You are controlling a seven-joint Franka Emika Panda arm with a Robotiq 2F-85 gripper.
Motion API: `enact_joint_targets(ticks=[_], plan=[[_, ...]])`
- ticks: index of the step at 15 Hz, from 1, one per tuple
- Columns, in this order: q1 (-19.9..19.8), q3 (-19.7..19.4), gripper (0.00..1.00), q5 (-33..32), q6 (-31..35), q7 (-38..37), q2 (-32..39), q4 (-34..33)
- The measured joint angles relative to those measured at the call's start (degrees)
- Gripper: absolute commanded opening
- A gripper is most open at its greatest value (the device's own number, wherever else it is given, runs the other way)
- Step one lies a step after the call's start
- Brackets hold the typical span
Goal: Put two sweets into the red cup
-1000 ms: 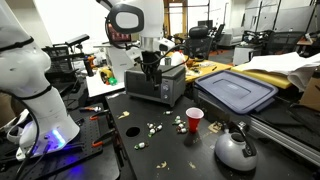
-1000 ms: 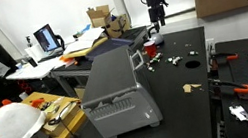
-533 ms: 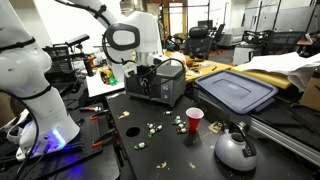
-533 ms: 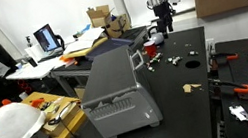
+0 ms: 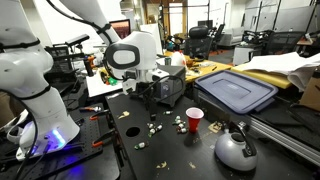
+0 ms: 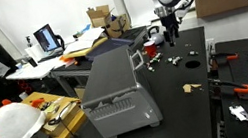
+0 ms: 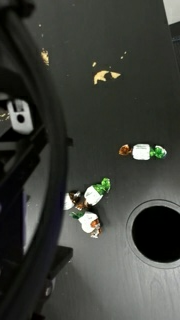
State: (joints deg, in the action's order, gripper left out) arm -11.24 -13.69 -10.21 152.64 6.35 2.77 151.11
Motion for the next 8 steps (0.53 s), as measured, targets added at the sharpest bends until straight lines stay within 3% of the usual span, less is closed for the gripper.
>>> enact_joint_targets(ticks=[4, 8], plan=[[-0.26, 0.35, 1.00, 4.23, 0.33, 1.45, 4.09, -0.02], [-0.41, 2.91, 1.00, 11.84, 0.22, 7.97, 5.60, -0.01]])
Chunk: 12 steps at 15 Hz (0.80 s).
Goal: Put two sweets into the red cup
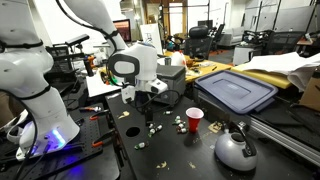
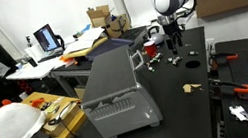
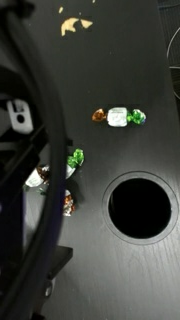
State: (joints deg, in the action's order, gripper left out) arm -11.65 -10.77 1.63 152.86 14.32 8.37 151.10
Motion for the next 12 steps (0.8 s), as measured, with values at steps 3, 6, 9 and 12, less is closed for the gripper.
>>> enact_joint_targets(ticks=[3, 6, 9, 12], plan=[[-0.30, 2.02, 1.00, 2.91, -0.75, 6.51, 0.14, 0.00], [-0.87, 2.74, 1.00, 3.38, -1.29, 10.88, 0.80, 0.00], [-1.08, 2.74, 1.00, 3.38, -1.16, 12.15, 2.09, -0.14], [-1.25, 2.90, 1.00, 4.08, -0.33, 11.26, 3.67, -0.73]])
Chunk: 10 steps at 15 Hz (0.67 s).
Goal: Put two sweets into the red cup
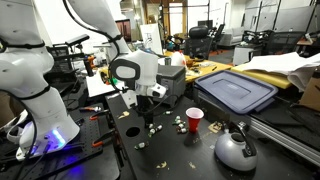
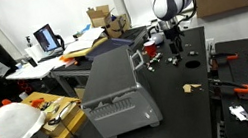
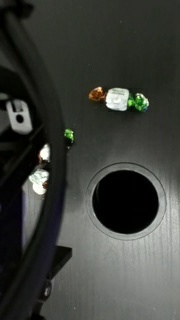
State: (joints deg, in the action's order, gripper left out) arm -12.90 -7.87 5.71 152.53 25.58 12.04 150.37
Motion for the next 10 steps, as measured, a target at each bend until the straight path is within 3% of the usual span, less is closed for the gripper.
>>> enact_joint_targets(ticks=[10], plan=[[-0.08, 2.06, 1.00, 3.83, 7.15, -11.27, 5.69, -3.71]])
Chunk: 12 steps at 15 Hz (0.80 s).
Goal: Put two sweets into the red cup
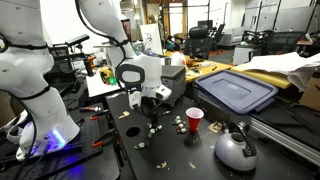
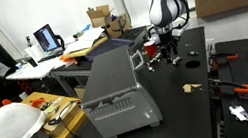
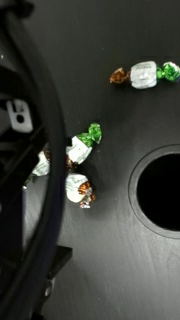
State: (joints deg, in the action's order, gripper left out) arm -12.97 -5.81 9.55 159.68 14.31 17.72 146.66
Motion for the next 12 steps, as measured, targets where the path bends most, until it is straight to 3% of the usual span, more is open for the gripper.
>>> enact_joint_targets(ticks=[4, 9, 12], plan=[[1.67, -2.32, 1.00, -1.31, 3.28, -10.17, 2.44, -1.21], [9.47, -9.31, 1.00, -6.48, 3.75, -25.18, 3.41, -1.89], [12.31, -10.55, 1.00, -7.25, 2.66, -28.79, 3.42, -1.91]])
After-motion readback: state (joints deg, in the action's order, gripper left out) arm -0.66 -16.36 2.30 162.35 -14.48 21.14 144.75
